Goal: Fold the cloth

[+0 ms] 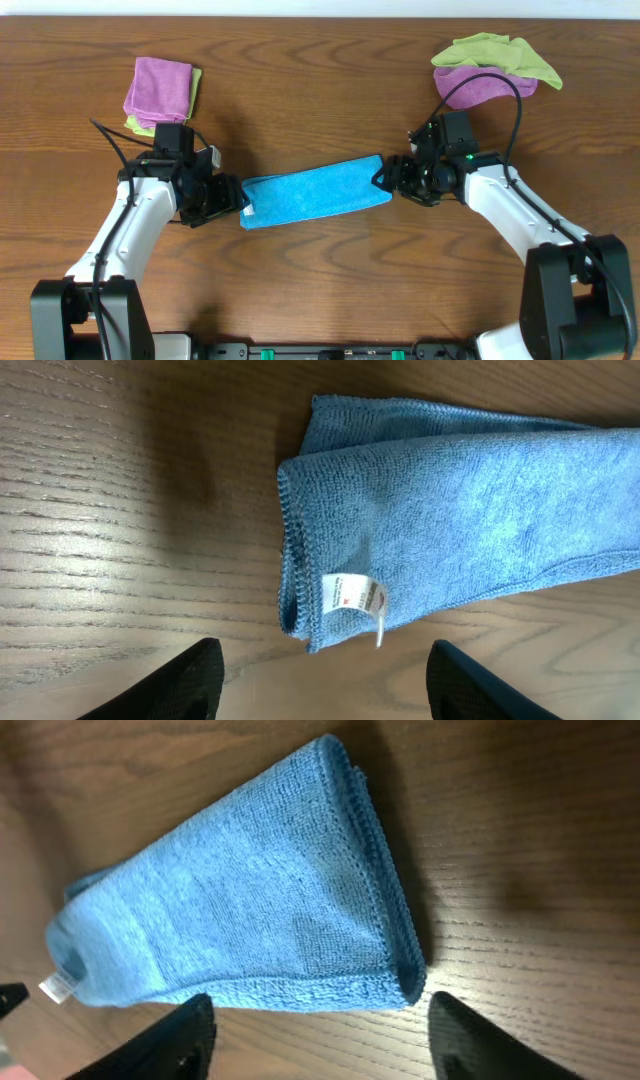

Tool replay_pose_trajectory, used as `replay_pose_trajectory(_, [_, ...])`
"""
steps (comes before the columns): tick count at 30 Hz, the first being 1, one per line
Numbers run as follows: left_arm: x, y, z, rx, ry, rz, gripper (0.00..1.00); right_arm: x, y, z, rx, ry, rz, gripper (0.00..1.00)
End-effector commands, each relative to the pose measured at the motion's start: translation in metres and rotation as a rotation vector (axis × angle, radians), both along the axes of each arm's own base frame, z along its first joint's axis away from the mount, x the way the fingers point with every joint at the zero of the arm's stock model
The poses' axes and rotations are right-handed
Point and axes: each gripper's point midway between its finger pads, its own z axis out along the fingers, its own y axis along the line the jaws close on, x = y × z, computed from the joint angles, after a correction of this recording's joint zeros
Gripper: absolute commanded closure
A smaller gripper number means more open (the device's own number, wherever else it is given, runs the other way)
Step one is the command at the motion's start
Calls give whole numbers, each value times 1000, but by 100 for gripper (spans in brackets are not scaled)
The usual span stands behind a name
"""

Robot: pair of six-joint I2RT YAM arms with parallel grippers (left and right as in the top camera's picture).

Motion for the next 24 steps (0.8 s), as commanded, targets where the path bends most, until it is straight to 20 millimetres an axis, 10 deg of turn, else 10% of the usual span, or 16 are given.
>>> replay_pose_trajectory(1, [5,0,8,0,-32,-32,34,9,-10,6,-2,-20,-23,43])
replay_pose_trajectory(3, [11,-1,20,-3,-60,-43,36,14,-16,18,12,-48,-33,99])
replay_pose_trajectory(6, [23,-5,37,-23,-113,-49,51,21,-14,39,25,-131,-7,98])
replay_pose_trajectory(8, [28,-8,44,-38,-138,-54,91,23,-7,52,5,-214,61,98])
replay_pose_trajectory(9, [28,-9,44,-38,-141,-57,94,24,-4,54,-22,-243,85,98])
replay_pose_trajectory(24, [17,-22,29,11,-106,-118,94,27,17,-50,-346,-149,109,99])
